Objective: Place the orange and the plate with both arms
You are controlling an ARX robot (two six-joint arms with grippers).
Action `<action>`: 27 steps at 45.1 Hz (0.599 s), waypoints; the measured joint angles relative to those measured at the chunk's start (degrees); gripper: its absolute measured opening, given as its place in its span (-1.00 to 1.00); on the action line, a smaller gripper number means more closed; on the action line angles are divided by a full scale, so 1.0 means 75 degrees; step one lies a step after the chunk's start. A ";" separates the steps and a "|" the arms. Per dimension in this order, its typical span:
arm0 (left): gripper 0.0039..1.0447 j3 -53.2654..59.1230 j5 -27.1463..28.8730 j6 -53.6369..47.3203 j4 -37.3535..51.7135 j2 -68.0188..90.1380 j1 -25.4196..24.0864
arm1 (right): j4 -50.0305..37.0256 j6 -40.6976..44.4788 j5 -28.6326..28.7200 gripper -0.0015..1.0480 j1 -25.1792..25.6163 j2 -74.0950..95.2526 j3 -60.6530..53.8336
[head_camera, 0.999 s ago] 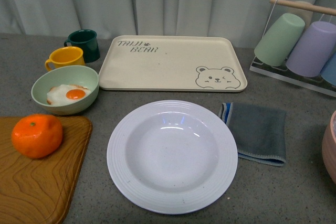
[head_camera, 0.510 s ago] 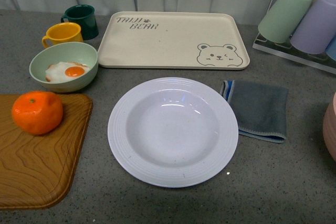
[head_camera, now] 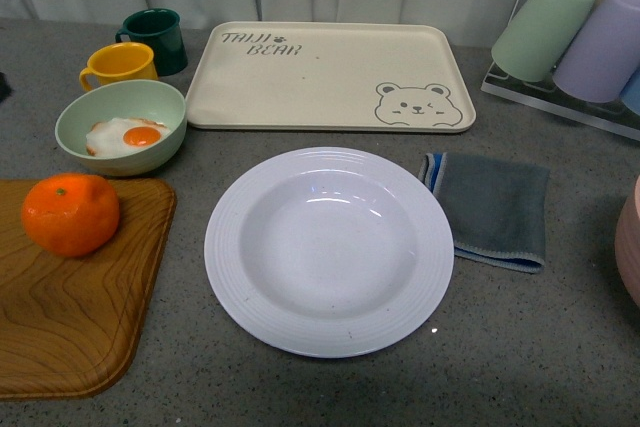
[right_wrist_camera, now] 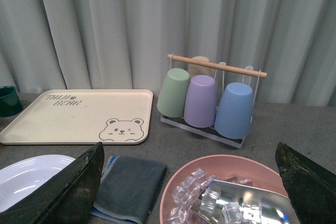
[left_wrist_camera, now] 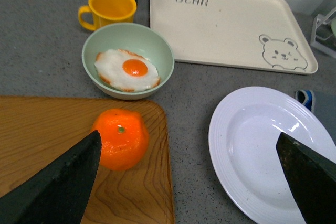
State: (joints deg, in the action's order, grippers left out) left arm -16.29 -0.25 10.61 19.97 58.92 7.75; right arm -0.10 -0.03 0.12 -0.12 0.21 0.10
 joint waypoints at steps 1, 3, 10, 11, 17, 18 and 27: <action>0.88 -0.0149 -0.0009 0.0006 0.0119 0.0463 0.0000 | 0.0000 0.0000 0.0000 0.82 -0.0003 0.0000 0.0000; 0.88 -0.0405 -0.0055 0.0023 0.0207 0.1174 0.0006 | 0.0000 0.0000 0.0003 0.82 0.0000 0.0000 0.0000; 0.88 -0.1192 -0.0169 -0.0055 -0.0172 0.2844 0.0020 | 0.0000 0.0000 0.0000 0.82 0.0000 0.0000 0.0000; 0.88 -0.1291 -0.0210 -0.0047 -0.0277 0.3002 0.0017 | 0.0000 0.0000 0.0000 0.82 -0.0003 0.0000 0.0000; 0.88 -0.1649 -0.0347 -0.0216 -0.0344 0.3663 -0.0090 | 0.0000 0.0000 0.0003 0.82 -0.0003 0.0000 0.0000; 0.88 -0.1690 -0.0338 -0.0254 -0.0323 0.3748 -0.0122 | 0.0000 0.0000 0.0000 0.82 -0.0003 0.0000 0.0000; 0.88 -0.1979 -0.0096 -0.0635 -0.0082 0.4584 -0.0396 | 0.0000 0.0000 0.0000 0.82 0.0000 0.0000 0.0000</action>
State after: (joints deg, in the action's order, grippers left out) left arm -31.14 -0.97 5.85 19.35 93.30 4.78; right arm -0.10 -0.03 0.12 -0.12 0.21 0.10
